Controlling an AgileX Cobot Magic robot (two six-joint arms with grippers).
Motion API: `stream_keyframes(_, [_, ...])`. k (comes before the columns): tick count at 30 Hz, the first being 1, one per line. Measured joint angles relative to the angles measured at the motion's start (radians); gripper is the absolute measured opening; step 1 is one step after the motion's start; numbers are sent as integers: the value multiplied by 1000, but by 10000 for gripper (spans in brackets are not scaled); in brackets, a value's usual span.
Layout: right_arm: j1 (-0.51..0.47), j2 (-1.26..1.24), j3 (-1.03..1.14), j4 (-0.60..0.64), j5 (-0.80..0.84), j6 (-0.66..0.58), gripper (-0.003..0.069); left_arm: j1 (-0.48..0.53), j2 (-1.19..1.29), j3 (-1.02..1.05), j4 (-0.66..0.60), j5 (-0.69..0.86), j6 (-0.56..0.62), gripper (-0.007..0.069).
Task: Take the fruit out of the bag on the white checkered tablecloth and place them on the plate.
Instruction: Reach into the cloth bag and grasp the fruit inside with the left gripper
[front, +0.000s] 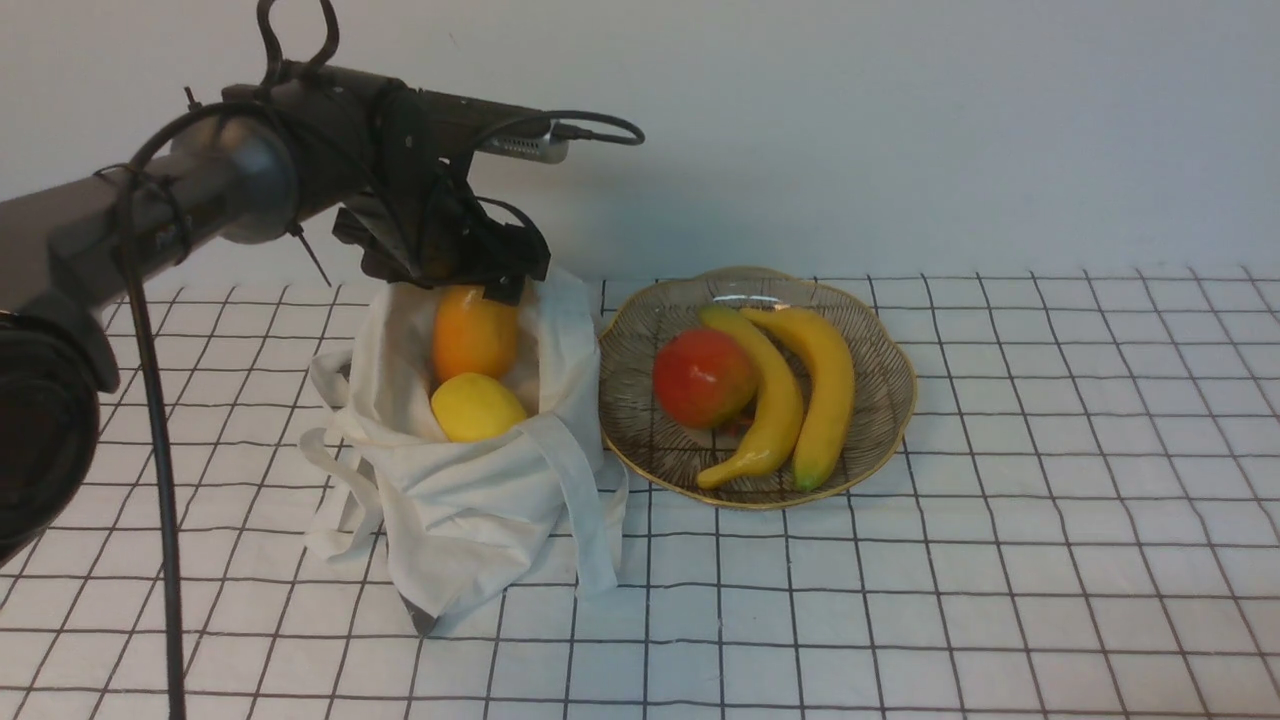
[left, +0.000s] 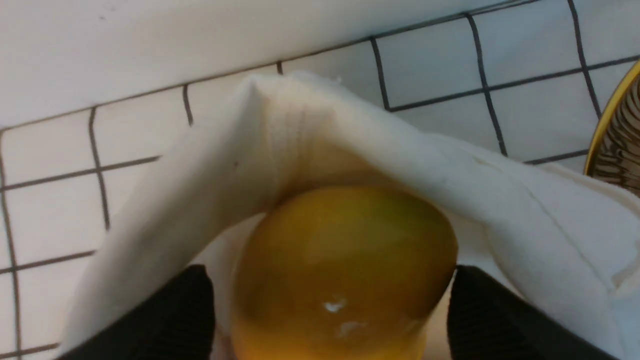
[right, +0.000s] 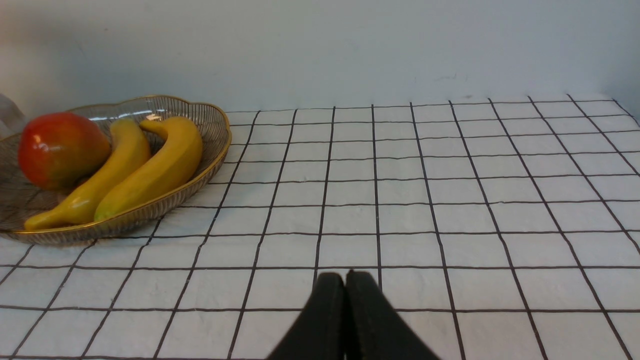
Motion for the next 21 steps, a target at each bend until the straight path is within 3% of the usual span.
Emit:
stream_keyframes(10, [0,0,0,0,0,0,-15,0,33,0,-10,-50,10,569])
stream_keyframes(14, [0,0,0,0,0,0,-15,1,51,0,-4,-56,13,521])
stream_keyframes(21, [0,0,0,0,0,0,-15,1,28,1,-4,-7,49,521])
